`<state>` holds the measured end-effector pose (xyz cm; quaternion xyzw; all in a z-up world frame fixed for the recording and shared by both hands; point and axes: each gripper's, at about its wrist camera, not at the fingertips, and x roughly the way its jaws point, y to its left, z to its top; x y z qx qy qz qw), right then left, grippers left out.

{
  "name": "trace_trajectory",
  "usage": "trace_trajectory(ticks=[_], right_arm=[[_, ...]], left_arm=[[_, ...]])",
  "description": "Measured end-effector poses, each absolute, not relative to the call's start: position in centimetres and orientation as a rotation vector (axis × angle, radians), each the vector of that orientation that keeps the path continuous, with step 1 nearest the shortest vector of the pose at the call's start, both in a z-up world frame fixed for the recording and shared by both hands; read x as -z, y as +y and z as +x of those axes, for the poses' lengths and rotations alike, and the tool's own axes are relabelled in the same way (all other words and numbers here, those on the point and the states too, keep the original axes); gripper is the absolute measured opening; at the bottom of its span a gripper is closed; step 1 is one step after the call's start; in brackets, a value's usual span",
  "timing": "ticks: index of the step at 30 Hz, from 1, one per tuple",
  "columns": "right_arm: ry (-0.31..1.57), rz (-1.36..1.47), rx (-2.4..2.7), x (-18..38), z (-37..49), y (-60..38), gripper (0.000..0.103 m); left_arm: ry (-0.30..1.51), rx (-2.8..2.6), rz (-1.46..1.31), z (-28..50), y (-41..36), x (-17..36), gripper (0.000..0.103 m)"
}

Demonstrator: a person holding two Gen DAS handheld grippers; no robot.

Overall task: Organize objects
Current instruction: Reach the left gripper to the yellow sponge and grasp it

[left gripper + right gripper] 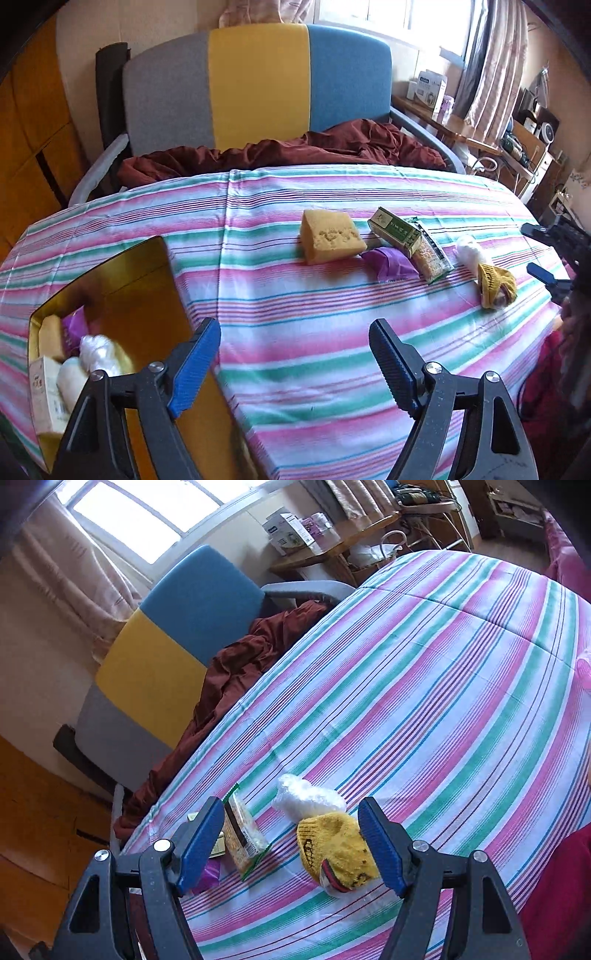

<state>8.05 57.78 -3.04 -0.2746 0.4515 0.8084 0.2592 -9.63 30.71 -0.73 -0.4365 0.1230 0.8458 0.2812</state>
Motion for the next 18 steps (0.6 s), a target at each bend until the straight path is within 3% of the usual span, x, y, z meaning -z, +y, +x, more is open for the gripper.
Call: trace_trajectory(ticks=[18], right_arm=[[1.263,-0.869,-2.32,3.4,5.5,56.5,0.077]], left_arm=[[0.534,-2.273,-1.255,-18.5,43.0,6.2,0.092]])
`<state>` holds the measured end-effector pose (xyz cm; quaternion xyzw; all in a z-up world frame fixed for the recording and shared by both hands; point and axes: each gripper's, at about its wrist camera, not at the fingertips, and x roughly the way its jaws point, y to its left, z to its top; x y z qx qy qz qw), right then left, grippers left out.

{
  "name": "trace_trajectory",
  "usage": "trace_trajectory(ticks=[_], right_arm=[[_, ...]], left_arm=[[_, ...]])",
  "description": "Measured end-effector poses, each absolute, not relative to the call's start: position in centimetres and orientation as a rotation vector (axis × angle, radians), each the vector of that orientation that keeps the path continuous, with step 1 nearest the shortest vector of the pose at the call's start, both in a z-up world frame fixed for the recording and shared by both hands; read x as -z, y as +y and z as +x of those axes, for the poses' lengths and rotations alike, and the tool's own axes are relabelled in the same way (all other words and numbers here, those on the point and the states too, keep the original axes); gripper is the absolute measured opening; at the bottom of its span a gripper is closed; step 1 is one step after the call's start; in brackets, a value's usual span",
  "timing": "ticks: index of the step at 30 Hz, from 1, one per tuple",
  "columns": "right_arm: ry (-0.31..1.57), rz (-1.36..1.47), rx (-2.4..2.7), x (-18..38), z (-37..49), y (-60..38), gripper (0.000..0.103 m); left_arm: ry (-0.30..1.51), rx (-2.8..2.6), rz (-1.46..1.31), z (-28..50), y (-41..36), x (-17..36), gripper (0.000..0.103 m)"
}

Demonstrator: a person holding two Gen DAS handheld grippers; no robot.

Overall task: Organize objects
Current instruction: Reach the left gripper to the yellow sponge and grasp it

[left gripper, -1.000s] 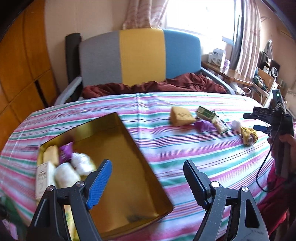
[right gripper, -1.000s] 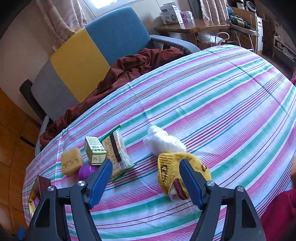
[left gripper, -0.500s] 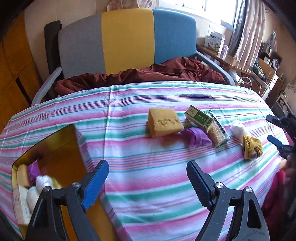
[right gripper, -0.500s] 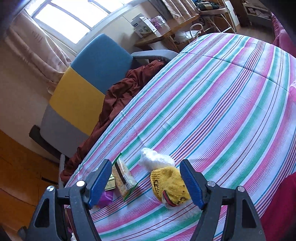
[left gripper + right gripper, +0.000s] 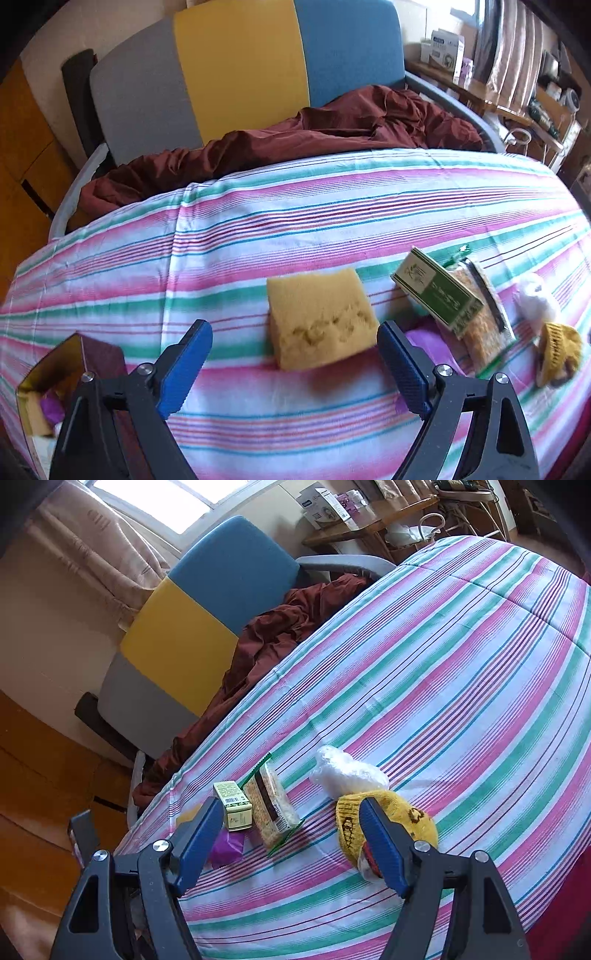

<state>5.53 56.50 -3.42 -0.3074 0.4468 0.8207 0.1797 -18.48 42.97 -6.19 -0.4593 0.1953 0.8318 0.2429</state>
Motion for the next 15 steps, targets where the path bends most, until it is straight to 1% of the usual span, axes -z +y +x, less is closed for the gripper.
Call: trace_trajectory(ticks=[2,5,6,7,8,9,11,15], right_arm=[[1.276,-0.865,-2.319,3.5,5.6,56.6,0.077],[1.287,-0.846,-2.318,3.4,5.9,56.8,0.077],[1.293,-0.839,-2.314,3.4,6.0,56.9,0.077],[1.296,-0.832,-2.308,3.4,6.1,57.1,0.077],[1.295,-0.826,-2.301,3.4,6.2,57.2,0.077],[1.297,-0.819,-2.294,3.4,6.3,57.4,0.077],[1.308,-0.801,-2.28,3.4,6.6,57.7,0.077],[1.323,-0.781,-2.251,3.6,7.0,58.2,0.077]], left_arm=[[0.569,-2.278,-1.256,-19.1,44.0,7.0,0.095],[0.582,-2.272,-1.273,-20.2,44.9,8.2,0.094],[0.559,-2.259,-1.275,-20.4,44.9,8.5,0.091],[0.512,-2.239,-1.282,-20.6,44.8,8.8,0.079],[0.436,-2.193,-1.304,-20.7,44.5,9.0,0.064],[0.407,-2.179,-1.312,-20.4,44.5,9.0,0.061],[0.419,-2.21,-1.266,-19.3,44.0,8.6,0.055],[0.416,-2.199,-1.259,-17.2,42.4,8.4,0.053]])
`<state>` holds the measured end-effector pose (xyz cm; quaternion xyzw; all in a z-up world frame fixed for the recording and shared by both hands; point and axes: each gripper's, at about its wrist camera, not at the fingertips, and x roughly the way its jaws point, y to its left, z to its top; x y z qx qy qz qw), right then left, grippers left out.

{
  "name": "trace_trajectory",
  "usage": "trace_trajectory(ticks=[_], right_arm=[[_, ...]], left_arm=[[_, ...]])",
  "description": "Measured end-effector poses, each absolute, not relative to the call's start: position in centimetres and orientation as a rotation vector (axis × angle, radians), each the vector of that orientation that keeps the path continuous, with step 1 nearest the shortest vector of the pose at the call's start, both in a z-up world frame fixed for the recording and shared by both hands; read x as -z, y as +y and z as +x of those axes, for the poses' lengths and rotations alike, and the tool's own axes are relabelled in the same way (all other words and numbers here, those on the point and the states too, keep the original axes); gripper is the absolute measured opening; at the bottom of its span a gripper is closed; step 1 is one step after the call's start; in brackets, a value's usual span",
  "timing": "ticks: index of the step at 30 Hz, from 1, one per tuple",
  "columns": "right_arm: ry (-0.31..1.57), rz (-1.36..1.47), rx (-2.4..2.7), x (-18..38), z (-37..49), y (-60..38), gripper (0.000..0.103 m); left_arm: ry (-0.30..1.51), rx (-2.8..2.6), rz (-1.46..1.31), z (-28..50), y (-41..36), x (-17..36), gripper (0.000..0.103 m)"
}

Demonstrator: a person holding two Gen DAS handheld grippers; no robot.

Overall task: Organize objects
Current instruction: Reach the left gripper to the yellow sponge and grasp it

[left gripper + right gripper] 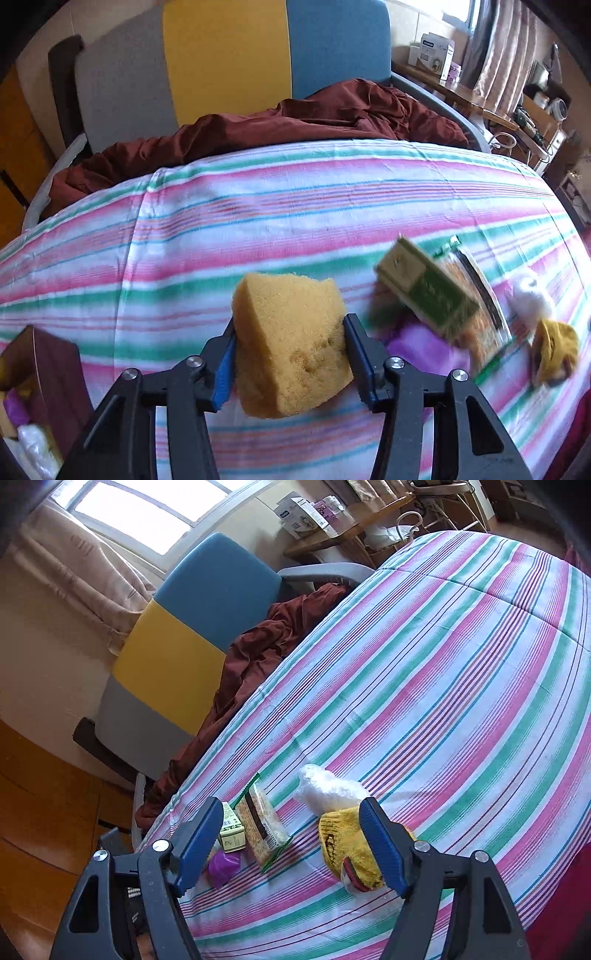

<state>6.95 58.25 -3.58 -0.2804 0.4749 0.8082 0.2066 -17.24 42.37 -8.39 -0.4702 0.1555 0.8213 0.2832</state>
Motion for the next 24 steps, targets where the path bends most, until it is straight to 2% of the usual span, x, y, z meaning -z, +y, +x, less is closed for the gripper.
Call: trace_trajectory(ticks=[8,17,24], right_arm=[[1.355,-0.755,-2.172,4.3,7.8,59.3,0.077],[1.356,-0.785,-2.085,5.2,8.1,60.0,0.077],[1.291,-0.837,-2.081,5.2,7.5,59.5,0.077]], left_arm=[[0.387,-2.152,-1.256,-10.3,37.5,8.1,0.053],[0.406,-2.051,-1.11,0.7,33.5,8.5,0.053],[0.287,-2.038,-1.124,0.3,31.8,9.0,0.051]])
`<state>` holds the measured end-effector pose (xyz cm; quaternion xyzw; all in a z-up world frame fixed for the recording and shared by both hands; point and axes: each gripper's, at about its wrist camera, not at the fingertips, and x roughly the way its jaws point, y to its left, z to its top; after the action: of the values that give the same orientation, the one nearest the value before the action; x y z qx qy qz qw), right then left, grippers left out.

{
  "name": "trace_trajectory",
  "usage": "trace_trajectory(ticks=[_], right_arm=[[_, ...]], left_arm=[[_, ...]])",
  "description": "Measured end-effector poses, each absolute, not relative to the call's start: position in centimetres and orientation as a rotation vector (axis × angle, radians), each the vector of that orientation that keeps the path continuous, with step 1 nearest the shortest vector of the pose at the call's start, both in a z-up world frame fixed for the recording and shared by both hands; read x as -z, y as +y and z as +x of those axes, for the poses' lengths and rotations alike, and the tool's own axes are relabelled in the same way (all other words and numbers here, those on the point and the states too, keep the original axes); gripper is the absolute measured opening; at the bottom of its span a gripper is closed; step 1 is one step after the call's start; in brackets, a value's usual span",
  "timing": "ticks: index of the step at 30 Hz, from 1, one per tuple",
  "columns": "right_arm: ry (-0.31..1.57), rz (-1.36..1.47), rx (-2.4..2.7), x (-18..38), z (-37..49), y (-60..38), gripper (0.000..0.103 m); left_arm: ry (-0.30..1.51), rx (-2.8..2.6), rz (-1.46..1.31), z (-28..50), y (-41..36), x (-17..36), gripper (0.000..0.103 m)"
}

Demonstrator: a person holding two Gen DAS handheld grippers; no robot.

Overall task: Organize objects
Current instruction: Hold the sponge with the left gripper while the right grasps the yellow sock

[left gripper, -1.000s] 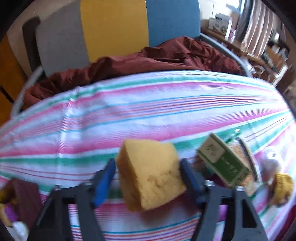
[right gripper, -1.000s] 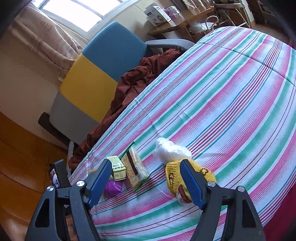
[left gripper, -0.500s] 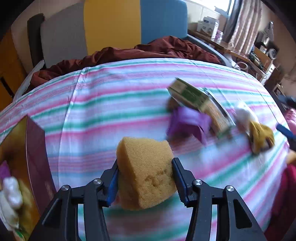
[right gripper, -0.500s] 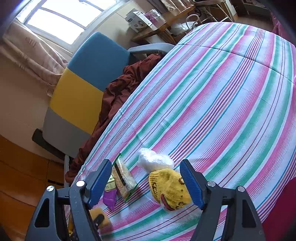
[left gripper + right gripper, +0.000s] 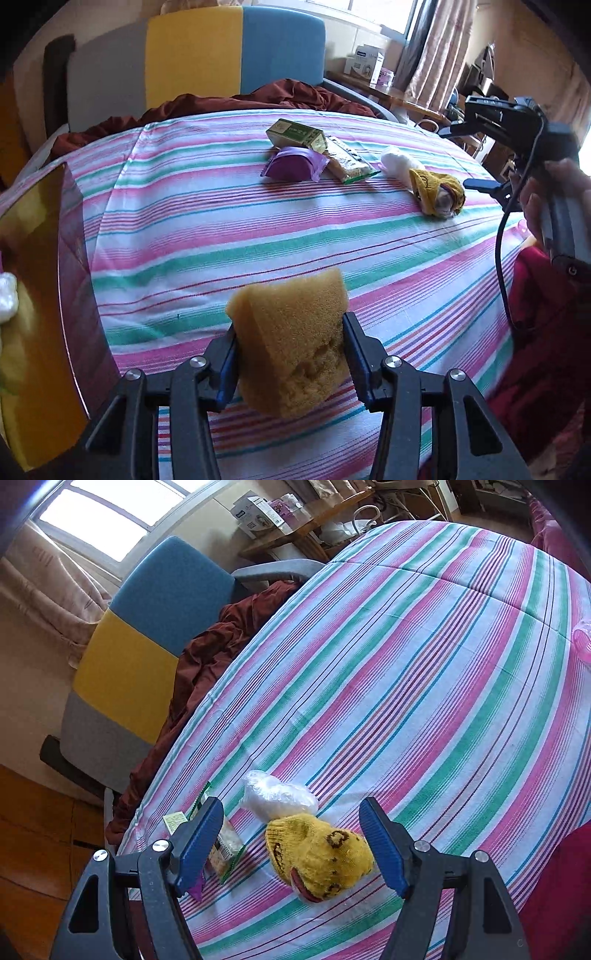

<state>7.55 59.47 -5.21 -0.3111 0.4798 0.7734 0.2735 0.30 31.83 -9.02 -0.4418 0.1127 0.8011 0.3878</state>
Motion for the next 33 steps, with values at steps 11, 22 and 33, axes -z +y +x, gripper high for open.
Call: trace_trajectory(ticks=[11,22,33], right_arm=[[1.124,-0.882,-2.105,4.3,6.3,58.3,0.077],[1.082,-1.028,-2.056,5.9,5.3,58.2,0.077],[0.919,-1.273,-1.985,8.0,3.2,56.8,0.076]], left_arm=[[0.255,-2.045,-1.062,0.6,31.0,9.6,0.051],[0.229,-2.038,-1.031,0.6,30.7,9.9,0.051],[0.223,-2.037,-1.028,0.5,30.7,9.9,0.051]])
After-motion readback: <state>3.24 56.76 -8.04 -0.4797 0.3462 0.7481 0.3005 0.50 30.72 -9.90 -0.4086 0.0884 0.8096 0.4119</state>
